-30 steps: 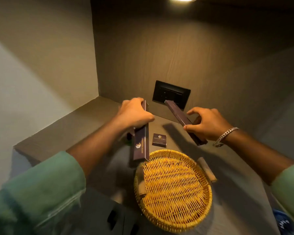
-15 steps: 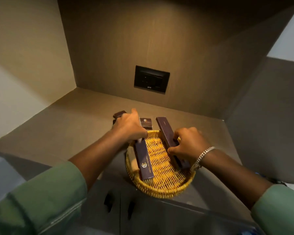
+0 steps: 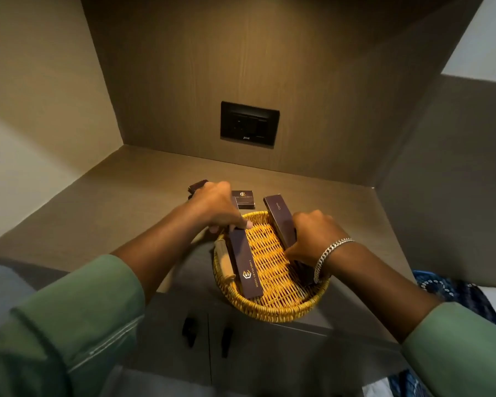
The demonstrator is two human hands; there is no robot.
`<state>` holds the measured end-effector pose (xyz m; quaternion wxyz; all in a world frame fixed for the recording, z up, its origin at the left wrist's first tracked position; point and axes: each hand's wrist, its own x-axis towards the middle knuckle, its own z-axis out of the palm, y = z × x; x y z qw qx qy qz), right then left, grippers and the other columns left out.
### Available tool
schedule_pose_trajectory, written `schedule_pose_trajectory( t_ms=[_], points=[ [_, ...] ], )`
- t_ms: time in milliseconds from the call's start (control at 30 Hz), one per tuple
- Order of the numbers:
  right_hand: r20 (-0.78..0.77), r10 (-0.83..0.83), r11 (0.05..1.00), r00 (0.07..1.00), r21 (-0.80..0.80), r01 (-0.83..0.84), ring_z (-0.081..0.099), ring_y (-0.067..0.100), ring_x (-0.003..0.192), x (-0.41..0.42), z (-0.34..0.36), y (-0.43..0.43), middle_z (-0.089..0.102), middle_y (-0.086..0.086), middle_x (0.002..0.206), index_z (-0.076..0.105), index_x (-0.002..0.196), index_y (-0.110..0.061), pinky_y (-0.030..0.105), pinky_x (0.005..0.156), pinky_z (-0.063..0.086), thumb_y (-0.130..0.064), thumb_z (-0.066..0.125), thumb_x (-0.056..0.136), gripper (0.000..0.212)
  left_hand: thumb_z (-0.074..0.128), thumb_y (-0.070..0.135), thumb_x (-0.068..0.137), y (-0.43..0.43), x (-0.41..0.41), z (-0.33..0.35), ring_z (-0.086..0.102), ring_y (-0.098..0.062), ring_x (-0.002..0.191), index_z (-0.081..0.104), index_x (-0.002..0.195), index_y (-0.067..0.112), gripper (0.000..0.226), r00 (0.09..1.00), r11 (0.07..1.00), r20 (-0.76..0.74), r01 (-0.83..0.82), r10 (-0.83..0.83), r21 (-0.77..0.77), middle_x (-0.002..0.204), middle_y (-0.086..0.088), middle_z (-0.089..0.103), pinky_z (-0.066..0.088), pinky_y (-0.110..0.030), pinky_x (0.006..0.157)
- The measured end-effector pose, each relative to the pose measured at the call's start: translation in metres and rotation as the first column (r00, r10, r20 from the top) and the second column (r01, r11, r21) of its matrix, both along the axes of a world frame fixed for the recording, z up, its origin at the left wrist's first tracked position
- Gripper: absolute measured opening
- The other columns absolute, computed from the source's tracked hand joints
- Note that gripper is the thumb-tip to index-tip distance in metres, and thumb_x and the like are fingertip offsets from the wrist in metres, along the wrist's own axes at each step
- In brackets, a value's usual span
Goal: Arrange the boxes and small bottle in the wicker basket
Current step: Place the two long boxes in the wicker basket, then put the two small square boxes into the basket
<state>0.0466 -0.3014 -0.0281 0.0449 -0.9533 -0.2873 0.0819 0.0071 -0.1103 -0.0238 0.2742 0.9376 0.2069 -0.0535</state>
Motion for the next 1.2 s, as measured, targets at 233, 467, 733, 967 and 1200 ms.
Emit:
schedule_pose_trajectory(
  t_ms=[233,467,733,967,1200],
  points=[
    [0.117,-0.003,0.979,0.993,0.202,-0.021,0.059,0.021,0.084,0.031,0.027,0.009,0.062,0.002,0.090,0.058,0.109,-0.018,0.032,0.068,0.050,-0.040,0.074,0.076,0.043,0.073,0.041,0.078,0.048,0.016,0.023,0.059,-0.018,0.083,0.053,0.110,0.015,0.046,0.916,0.984,0.373,-0.172,0.147,0.035,0.098,-0.003,0.056,0.046,-0.027,0.058],
    [-0.027,0.206,0.929,0.978,0.319,-0.187,0.064,0.017,0.093,0.070,0.034,0.053,0.067,0.001,0.104,0.062,0.112,-0.024,0.036,0.081,0.057,-0.028,0.074,0.078,0.036,0.073,0.020,0.079,0.081,0.041,-0.003,0.058,-0.016,0.080,0.047,0.129,0.015,0.056,0.967,0.989,0.210,-0.134,0.143,-0.054,0.111,-0.008,0.054,0.048,-0.023,0.055],
    [-0.087,0.292,0.942,0.953,0.197,-0.270,0.055,0.020,0.108,0.099,0.007,0.084,0.059,0.002,0.122,0.057,0.120,-0.026,0.034,0.086,0.051,-0.027,0.073,0.078,0.045,0.077,0.021,0.075,0.091,0.061,-0.028,0.061,-0.022,0.090,0.052,0.118,0.018,0.050,0.993,0.990,0.011,-0.121,0.121,0.074,0.107,-0.007,0.058,0.058,-0.036,0.079],
    [-0.122,0.292,0.952,0.948,0.132,-0.276,0.053,0.023,0.112,0.122,0.001,0.098,0.055,0.004,0.128,0.052,0.126,-0.024,0.031,0.084,0.048,-0.027,0.075,0.076,0.055,0.078,0.018,0.073,0.095,0.064,-0.029,0.060,-0.023,0.094,0.053,0.115,0.015,0.049,0.986,0.989,0.118,-0.128,0.118,0.078,0.107,-0.008,0.060,0.056,-0.037,0.081],
    [-0.201,0.298,0.954,0.933,0.025,-0.299,0.055,0.027,0.111,0.121,-0.012,0.126,0.054,0.006,0.126,0.049,0.130,-0.020,0.038,0.087,0.052,-0.030,0.083,0.065,0.074,0.081,0.017,0.070,0.089,0.043,0.009,0.057,-0.011,0.101,0.054,0.127,0.016,0.064,0.931,0.999,0.362,0.037,-0.043,0.024,0.117,-0.003,0.063,0.043,-0.016,0.076]
  ],
)
